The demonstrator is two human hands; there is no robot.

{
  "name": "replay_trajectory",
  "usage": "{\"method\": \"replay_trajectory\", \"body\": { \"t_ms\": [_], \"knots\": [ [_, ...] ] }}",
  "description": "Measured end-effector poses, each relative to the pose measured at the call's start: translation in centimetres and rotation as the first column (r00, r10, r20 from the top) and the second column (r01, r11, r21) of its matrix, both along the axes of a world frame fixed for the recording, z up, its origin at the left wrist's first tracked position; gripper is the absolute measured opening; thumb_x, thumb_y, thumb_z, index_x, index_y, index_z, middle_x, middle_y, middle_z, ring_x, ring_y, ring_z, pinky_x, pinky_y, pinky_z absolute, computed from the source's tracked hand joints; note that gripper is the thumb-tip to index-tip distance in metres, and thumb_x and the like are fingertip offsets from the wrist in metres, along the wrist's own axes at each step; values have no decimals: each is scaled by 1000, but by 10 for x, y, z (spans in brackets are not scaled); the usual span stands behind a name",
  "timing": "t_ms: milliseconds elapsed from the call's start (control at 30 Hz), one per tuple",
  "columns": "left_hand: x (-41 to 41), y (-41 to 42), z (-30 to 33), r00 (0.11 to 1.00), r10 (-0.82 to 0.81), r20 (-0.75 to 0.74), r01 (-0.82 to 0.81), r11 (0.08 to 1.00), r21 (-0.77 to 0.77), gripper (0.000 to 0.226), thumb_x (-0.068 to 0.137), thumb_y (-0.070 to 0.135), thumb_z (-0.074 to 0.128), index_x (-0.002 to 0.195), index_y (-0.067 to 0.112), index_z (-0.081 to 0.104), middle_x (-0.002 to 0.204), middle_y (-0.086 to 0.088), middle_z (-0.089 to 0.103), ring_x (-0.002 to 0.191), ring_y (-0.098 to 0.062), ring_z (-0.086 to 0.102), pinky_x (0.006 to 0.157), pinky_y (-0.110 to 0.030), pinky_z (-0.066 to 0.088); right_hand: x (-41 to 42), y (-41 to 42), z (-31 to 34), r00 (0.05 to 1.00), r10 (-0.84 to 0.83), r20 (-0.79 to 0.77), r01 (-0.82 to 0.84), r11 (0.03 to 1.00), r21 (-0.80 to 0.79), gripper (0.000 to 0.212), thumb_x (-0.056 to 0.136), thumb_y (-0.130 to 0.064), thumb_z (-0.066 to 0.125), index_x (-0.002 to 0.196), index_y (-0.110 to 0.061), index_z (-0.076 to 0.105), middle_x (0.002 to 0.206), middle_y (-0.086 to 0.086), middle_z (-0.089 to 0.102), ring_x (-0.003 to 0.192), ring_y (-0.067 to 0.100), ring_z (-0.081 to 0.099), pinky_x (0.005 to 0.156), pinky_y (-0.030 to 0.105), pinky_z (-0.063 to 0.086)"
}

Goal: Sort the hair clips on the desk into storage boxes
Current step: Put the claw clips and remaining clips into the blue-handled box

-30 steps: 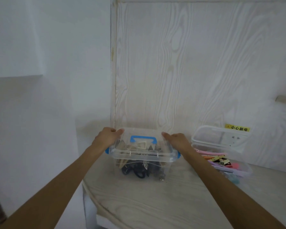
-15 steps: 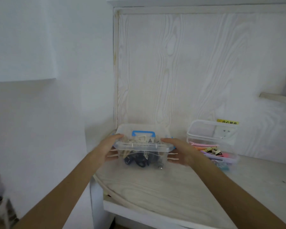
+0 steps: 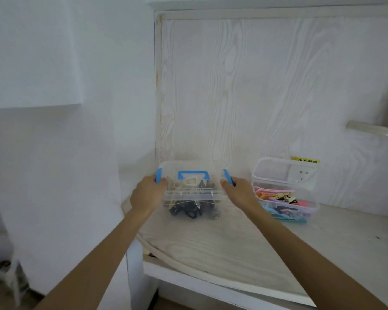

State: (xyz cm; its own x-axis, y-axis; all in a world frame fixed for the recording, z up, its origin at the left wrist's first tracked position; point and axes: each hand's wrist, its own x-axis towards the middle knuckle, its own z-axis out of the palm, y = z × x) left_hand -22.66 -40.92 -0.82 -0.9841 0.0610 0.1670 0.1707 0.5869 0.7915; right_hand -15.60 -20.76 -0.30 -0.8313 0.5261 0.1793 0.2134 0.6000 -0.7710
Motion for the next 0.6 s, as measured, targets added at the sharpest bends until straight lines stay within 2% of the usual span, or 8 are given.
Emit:
{"method": "replay_trajectory", "body": {
  "t_ms": [67, 167, 233, 267, 333, 433, 500, 600],
  "knots": [
    [5, 0, -4, 999, 17, -43, -20, 997, -71, 35, 96, 38, 36, 98, 10, 59, 84, -7, 60, 80, -26, 57, 67, -29, 39, -6, 1, 0, 1000, 23, 17, -24, 999, 23, 27, 95, -31, 41, 93, -7, 55, 79, 7, 53, 76, 20, 51, 80, 39, 46],
    [3, -3, -7, 995, 6, -105, -20, 992, -126, 39, 99, 36, 30, 118, 8, 51, 115, -14, 59, 107, -32, 57, 85, -34, 45, -20, -4, 2, 998, 24, 65, -24, 1000, -14, 32, 97, -29, 38, 111, -5, 53, 95, 10, 53, 90, 26, 54, 93, 45, 49],
    [2, -5, -5, 942, -5, -336, -101, 949, -297, 42, 99, 35, 32, 131, 12, 47, 138, -13, 47, 129, -31, 44, 101, -40, 42, -29, -9, 2, 999, -2, 50, 6, 996, -88, 34, 96, -25, 37, 114, -1, 53, 96, 12, 53, 91, 28, 53, 92, 48, 48],
    [5, -5, -7, 877, -69, -475, -129, 919, -372, 43, 98, 37, 33, 130, 16, 52, 138, -10, 49, 129, -29, 45, 100, -39, 43, -33, -11, 0, 999, -26, 39, 30, 993, -112, 35, 96, -22, 36, 116, 1, 53, 96, 13, 54, 90, 27, 53, 90, 44, 49],
    [5, -1, -10, 762, -274, -587, -71, 866, -495, 47, 87, 46, 34, 105, 21, 69, 111, -2, 69, 102, -23, 65, 84, -35, 53, -43, -14, -4, 996, -87, 31, 90, 989, -118, 35, 97, -21, 33, 118, 0, 52, 104, 15, 58, 90, 27, 52, 81, 33, 43],
    [-11, -5, -6, 780, -392, -489, -10, 772, -635, 52, 79, 57, 31, 90, 27, 73, 87, 11, 74, 81, -11, 71, 81, -37, 55, -55, -20, -7, 994, -108, 34, 111, 983, -144, 36, 97, -27, 32, 121, -5, 48, 108, 12, 58, 91, 24, 54, 85, 35, 45],
    [-32, -12, 2, 784, -423, -455, -20, 715, -699, 62, 79, 61, 24, 105, 28, 70, 104, 11, 72, 97, -10, 68, 96, -43, 47, -61, -18, -4, 997, -45, 57, 59, 960, -275, 38, 94, -30, 39, 124, -8, 41, 108, 10, 55, 95, 27, 59, 85, 40, 51],
    [-64, -19, 12, 795, -503, -338, 93, 652, -753, 58, 89, 61, 27, 131, 29, 52, 134, 11, 55, 126, -13, 50, 112, -34, 25, -71, -11, 8, 994, 67, 85, -22, 892, -451, 48, 89, -29, 51, 127, -7, 34, 112, 9, 52, 81, 23, 61, 62, 30, 52]
  ]
}}
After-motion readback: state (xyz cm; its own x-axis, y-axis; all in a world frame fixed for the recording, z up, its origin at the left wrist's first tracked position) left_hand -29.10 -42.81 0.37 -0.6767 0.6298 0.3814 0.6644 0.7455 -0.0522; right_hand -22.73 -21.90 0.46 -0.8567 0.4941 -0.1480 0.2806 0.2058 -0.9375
